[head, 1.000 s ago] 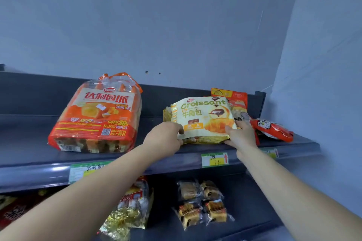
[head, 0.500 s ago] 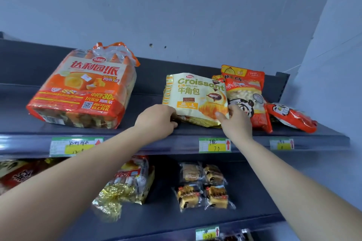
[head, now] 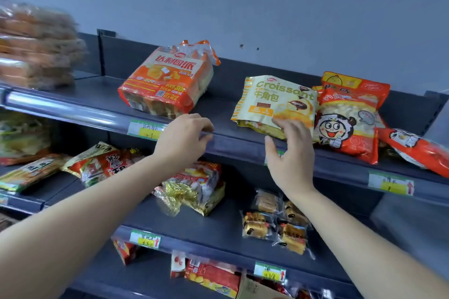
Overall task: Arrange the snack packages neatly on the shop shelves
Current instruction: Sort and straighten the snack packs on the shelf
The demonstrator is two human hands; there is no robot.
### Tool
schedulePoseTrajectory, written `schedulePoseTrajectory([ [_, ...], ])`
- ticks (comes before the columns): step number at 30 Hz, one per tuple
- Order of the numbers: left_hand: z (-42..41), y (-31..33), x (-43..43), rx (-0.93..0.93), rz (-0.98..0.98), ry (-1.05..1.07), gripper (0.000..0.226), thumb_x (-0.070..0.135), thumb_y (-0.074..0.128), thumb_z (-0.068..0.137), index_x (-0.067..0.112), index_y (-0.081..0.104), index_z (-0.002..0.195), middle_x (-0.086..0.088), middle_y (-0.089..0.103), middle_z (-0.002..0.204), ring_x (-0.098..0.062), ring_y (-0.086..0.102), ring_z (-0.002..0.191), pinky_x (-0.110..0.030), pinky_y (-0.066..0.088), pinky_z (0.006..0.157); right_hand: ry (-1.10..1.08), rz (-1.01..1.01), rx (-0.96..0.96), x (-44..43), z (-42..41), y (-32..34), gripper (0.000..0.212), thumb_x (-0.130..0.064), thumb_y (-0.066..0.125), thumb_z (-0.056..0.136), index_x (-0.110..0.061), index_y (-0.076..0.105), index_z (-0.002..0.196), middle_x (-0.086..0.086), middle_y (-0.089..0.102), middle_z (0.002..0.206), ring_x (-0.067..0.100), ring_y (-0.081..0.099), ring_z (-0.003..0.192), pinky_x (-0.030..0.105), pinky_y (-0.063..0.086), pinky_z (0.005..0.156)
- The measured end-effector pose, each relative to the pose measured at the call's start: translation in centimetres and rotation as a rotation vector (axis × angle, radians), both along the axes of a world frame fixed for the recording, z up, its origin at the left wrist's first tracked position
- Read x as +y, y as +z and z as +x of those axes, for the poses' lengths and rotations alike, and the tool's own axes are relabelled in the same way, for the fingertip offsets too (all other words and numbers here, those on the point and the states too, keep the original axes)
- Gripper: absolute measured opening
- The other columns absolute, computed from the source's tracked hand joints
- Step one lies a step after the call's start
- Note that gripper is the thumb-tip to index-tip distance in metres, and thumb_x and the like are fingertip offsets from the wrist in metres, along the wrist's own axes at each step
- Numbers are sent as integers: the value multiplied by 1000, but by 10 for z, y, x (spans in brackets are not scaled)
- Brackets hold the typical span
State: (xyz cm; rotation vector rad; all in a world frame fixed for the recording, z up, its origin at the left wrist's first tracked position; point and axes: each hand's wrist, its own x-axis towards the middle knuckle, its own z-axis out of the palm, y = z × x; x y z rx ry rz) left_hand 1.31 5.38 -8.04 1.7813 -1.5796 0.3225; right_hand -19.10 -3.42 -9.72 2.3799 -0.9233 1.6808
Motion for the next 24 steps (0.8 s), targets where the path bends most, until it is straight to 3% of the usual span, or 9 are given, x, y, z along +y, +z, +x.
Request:
schedulePoseTrajectory([
  [6, 26, -54, 47, 43, 156, 164, 20, 24, 63, 90, 19, 69, 108, 4, 66, 104, -17, 58, 100, -32, 50, 80, 282, 6, 161, 36, 44, -46, 15, -19, 58, 88, -14, 70, 97, -5, 67, 87, 12, 59, 84, 22, 47, 72],
  [11, 56, -101, 57, 60, 420, 219, 30, 29, 60, 91, 24, 63, 121, 2, 56, 115, -21, 53, 111, -34, 49, 82, 253, 176, 349, 31, 71, -95, 9, -20, 62, 85, -21, 71, 87, -12, 67, 82, 12, 62, 80, 18, 41, 64],
  [14, 75, -131, 50, 74, 556, 176, 37, 29, 60, 88, 26, 59, 124, -2, 48, 117, -26, 49, 116, -38, 47, 89, 145, 375, 569, 14, 90, -121, 20, -26, 62, 89, -25, 66, 108, -12, 64, 103, 14, 57, 101, 23, 44, 71],
  [19, 107, -175, 28, 131, 724, 54, 54, 31, 65, 84, 27, 48, 136, -1, 40, 133, -25, 44, 124, -39, 41, 101, -19, 690, 878, -9, 132, -156, 69, -39, 65, 86, -28, 31, 145, -2, 35, 148, 22, 34, 135, 36, 39, 104],
  [24, 146, -202, 6, 153, 788, -45, 55, 30, 63, 88, 25, 44, 139, 1, 36, 142, -23, 40, 129, -36, 37, 104, -178, 793, 958, -30, 174, -179, 93, -21, 68, 84, -30, 4, 152, 9, -2, 159, 31, 23, 142, 36, 40, 106],
])
